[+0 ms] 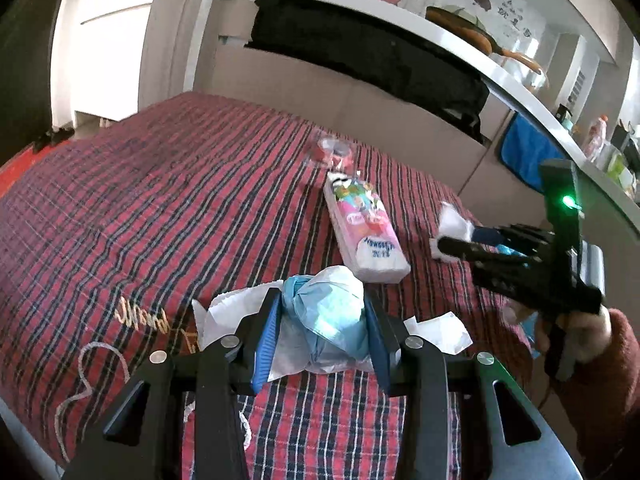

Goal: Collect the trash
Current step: 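Carry the plastic bundle and white tissue over the blue bin with both grippers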

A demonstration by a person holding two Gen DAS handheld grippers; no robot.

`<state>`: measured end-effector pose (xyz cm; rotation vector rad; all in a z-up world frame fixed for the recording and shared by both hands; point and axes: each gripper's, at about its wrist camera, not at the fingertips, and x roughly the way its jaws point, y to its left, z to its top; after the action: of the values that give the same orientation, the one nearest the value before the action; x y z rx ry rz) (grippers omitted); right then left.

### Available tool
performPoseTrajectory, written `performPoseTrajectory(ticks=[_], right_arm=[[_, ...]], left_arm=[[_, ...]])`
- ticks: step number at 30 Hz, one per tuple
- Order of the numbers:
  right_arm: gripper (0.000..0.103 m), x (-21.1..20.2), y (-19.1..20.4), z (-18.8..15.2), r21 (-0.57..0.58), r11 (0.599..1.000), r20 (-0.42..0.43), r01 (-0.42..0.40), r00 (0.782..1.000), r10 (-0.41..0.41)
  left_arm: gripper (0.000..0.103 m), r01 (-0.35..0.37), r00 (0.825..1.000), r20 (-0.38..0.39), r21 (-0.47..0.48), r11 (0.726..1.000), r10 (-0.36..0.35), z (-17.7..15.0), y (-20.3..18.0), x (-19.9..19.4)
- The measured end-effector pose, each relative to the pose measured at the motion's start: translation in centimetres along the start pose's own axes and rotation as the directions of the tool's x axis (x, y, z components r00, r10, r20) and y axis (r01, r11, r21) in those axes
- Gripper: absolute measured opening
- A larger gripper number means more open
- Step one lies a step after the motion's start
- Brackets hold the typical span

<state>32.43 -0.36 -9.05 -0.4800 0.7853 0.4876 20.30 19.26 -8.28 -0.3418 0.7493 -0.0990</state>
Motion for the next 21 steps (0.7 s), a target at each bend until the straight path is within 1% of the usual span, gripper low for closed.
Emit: performPoseTrajectory(ticks=[2,4,7,10,15,21], right_arm=[[0.026,0.7,-0.8,0.0,0.052,0.999,-0.008,-0.007,1.000,0.008],[0.021,0.2,-1.6,-0.2,0.112,0.993,0.007,-0.048,0.999,0.048],[0.017,-2.1,-2.3,-0.9,0.174,0.977,0.052,-0.122,0.992,0.115],[0.017,-4.9,-2.1,-1.5,0.179,0.973,0.098,-0.145,0.987,0.129],[0.017,-9.2,-2.1,-3.0,0.172,0.974,0.167,-0.144,0.979,0.115],[0.017,-13.7,-4.8,-5.6,0.239,0.962,0.231,-0.130,0.970,0.074]], left_arm=[[0.041,0.007,1.000,-0.009,-0.010,1.000,-0.007,-0.3,0.3,0.2],[0.041,0.010,1.000,-0.008,-0.012,1.000,-0.011,-0.5,0.4,0.2],[0.041,0.010,1.000,0.006,-0.011,1.000,-0.010,-0.3,0.2,0.1],[0.041,0.013,1.000,0.010,-0.006,1.000,-0.013,0.0,-0.4,-0.1],[0.041,-0.003,0.999,0.032,0.047,0.999,0.001,0.6,-3.0,-1.2],[0.041,0.034,0.996,0.077,0.134,0.990,-0.045,1.7,-8.5,-3.3]])
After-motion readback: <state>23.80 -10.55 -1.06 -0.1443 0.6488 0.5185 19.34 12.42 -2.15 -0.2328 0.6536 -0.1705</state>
